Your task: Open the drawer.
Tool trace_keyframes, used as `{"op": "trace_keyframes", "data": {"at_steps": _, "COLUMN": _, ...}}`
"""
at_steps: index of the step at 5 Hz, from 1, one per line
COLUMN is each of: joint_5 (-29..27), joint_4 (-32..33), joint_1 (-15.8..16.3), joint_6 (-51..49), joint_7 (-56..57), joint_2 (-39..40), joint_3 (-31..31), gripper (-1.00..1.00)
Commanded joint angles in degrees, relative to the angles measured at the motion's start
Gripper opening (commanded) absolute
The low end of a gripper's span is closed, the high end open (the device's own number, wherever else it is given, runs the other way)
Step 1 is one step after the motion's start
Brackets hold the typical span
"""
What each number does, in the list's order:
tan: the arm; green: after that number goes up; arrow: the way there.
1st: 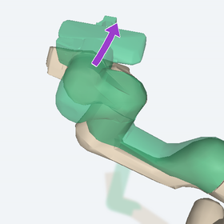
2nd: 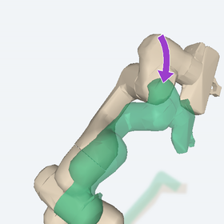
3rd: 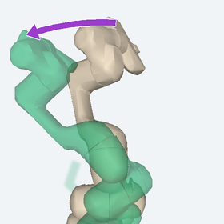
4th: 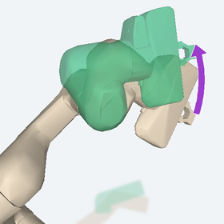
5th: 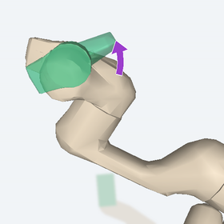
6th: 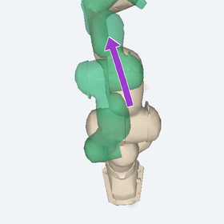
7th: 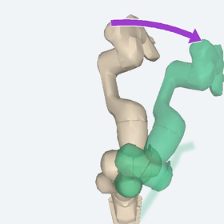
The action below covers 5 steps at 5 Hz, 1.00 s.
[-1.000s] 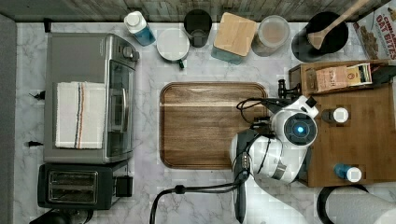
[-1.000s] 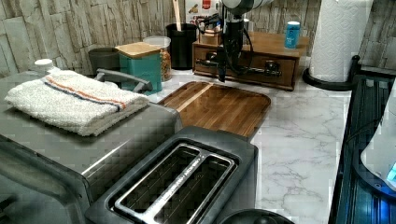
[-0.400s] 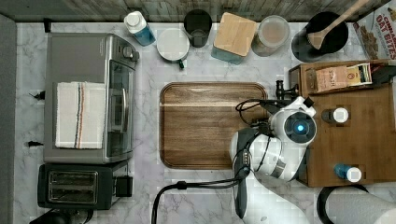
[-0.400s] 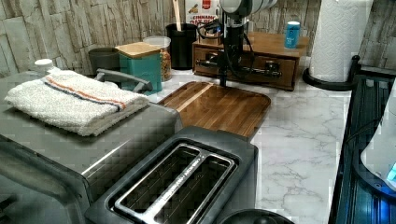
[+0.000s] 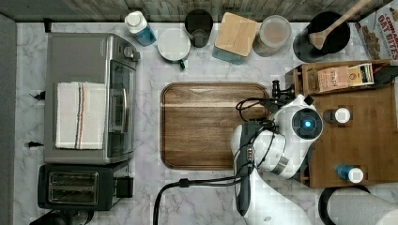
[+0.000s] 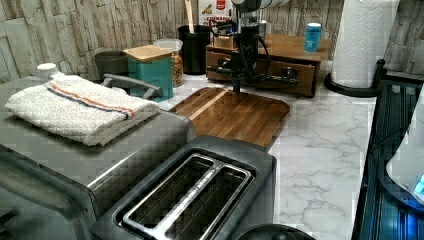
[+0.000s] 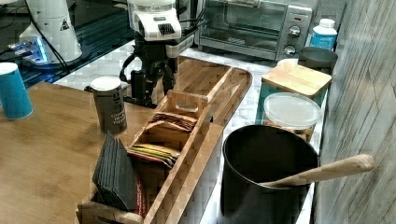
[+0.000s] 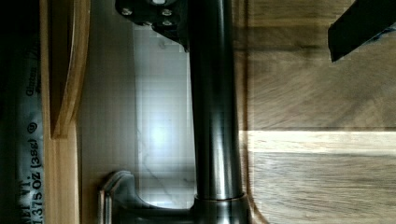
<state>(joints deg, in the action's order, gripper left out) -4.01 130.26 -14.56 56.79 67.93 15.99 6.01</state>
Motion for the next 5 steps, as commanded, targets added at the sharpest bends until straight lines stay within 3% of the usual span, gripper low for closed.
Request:
{"op": "trace_keyframes", "data": {"at_steps": 1, "joint_5": -2.5, "joint_4": 11.1, "joint_1": 11.9, "joint_6": 5.2, "joint_7": -11.8, "joint_2": -4.5, "joint_3": -9.3, "gripper": 1.00}}
{"op": "trace_keyframes", "data": {"at_steps": 5, "joint_5": -3.6, "joint_4": 10.1, "joint_1": 17.2, "joint_6": 1.2, "joint_7": -16.7, "joint_2": -5.8, "joint_3": -14.3, "gripper": 1.00}}
